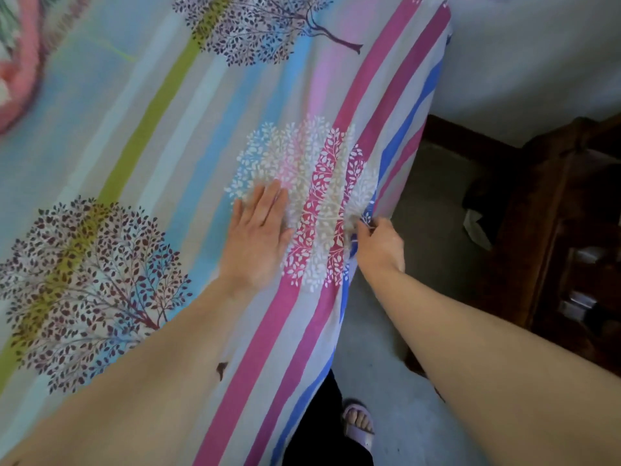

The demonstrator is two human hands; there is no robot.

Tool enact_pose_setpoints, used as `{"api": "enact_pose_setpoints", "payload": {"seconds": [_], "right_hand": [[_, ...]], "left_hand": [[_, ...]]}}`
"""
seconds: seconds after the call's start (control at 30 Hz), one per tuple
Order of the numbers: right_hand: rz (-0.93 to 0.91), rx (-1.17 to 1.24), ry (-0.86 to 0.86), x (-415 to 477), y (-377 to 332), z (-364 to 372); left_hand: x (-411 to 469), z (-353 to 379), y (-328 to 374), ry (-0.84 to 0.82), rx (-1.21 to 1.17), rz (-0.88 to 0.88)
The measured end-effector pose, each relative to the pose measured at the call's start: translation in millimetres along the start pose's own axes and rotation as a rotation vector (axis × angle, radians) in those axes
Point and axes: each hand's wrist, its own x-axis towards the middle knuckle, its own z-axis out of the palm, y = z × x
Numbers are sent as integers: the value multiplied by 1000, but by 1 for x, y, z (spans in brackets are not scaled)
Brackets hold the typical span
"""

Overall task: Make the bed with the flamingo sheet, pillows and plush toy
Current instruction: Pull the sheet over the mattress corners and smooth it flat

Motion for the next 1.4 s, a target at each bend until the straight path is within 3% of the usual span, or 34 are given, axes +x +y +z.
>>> {"api": "enact_pose_setpoints", "payload": {"seconds": [0.13, 0.23, 0.33, 0.47, 0.6, 0.67, 0.83, 1.07, 1.4], "right_hand": [[3, -132, 121, 20, 3, -16], [192, -216, 281, 28, 21, -38], [362, -144, 244, 35, 42, -47], [168, -286, 225, 41, 29, -36], [39, -237, 179, 55, -7, -17], [22, -212, 197, 61, -22, -14], [-38, -92, 265, 79, -47, -23], [-136, -10, 258, 115, -79, -54], [91, 2, 168, 206, -113, -89]], "left_hand": [[38, 4, -9, -3, -20, -54], [62, 5, -11, 18, 19, -23], [87, 5, 0, 2, 15, 9], [110, 13, 30, -44, 105, 202], [125, 19, 63, -144, 181, 500], [134, 10, 68, -139, 118, 567], [158, -18, 48, 30, -58, 364], [200, -29, 10, -18, -45, 148], [259, -30, 38, -156, 111, 274]]}}
